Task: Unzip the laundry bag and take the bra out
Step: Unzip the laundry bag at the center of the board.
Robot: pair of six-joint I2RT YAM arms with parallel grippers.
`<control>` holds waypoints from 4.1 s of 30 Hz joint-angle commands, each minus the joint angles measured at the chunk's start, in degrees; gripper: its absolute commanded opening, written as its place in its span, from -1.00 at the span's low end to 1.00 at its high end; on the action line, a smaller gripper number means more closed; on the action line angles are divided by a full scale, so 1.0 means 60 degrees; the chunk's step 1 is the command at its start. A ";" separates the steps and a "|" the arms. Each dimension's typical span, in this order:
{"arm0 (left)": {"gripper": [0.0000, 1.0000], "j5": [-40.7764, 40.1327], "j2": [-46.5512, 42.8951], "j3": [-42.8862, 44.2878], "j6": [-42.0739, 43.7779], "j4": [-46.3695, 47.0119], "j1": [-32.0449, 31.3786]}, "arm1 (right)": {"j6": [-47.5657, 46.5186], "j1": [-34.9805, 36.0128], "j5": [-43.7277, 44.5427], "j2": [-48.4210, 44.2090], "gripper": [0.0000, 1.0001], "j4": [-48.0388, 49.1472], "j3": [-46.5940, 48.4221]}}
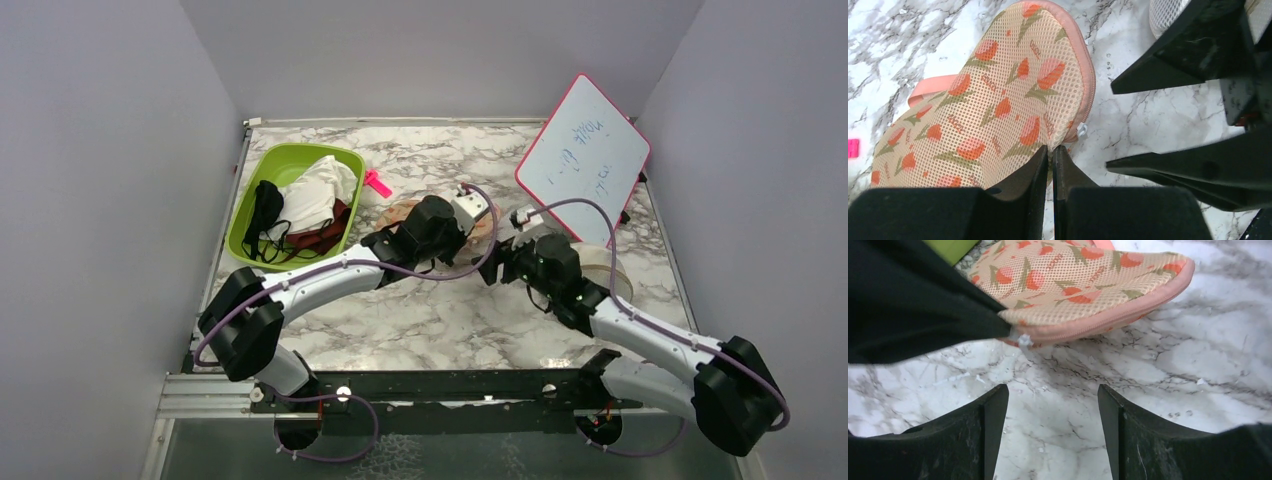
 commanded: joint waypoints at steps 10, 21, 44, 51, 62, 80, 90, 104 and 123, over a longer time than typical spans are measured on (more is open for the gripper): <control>-1.00 0.1394 0.0376 0.0702 -0.0301 -0.0311 0.0715 | -0.5755 0.0209 -0.1634 -0.0650 0.31 0.7261 -0.2828; -1.00 0.2242 0.0359 0.0966 -0.0543 -0.0614 0.1206 | -0.8816 0.0215 -0.2489 0.1050 0.32 0.9134 -0.2895; -1.00 0.3330 0.0125 0.1024 -0.0662 -0.0673 0.1579 | -1.3078 0.0360 -0.2598 0.2686 0.04 0.9069 -0.1915; -1.00 0.3371 0.0218 0.1051 -0.0673 -0.0689 0.1601 | -1.3395 0.0361 -0.2461 0.2873 0.01 0.8985 -0.1948; -1.00 0.3400 0.0318 0.1067 -0.0666 -0.0730 0.1616 | -1.3186 0.0360 -0.1684 0.3345 0.05 1.0551 -0.2143; -1.00 0.3387 0.0422 0.1141 -0.0627 -0.0849 0.1632 | -1.2732 0.0361 -0.1397 0.2734 -0.11 1.0237 -0.2289; -1.00 0.3414 0.0412 0.1142 -0.0641 -0.0863 0.1630 | -1.2607 0.0359 -0.1210 0.2991 -0.36 1.0589 -0.2331; -1.00 0.3415 0.0393 0.1142 -0.0646 -0.0850 0.1630 | -1.2417 0.0361 -0.0985 0.3244 -0.60 1.0775 -0.2347; -1.00 0.2252 0.0121 0.0701 0.0337 -0.0711 0.1630 | -0.8723 0.0361 -0.0308 0.1968 -0.98 0.7428 -0.1595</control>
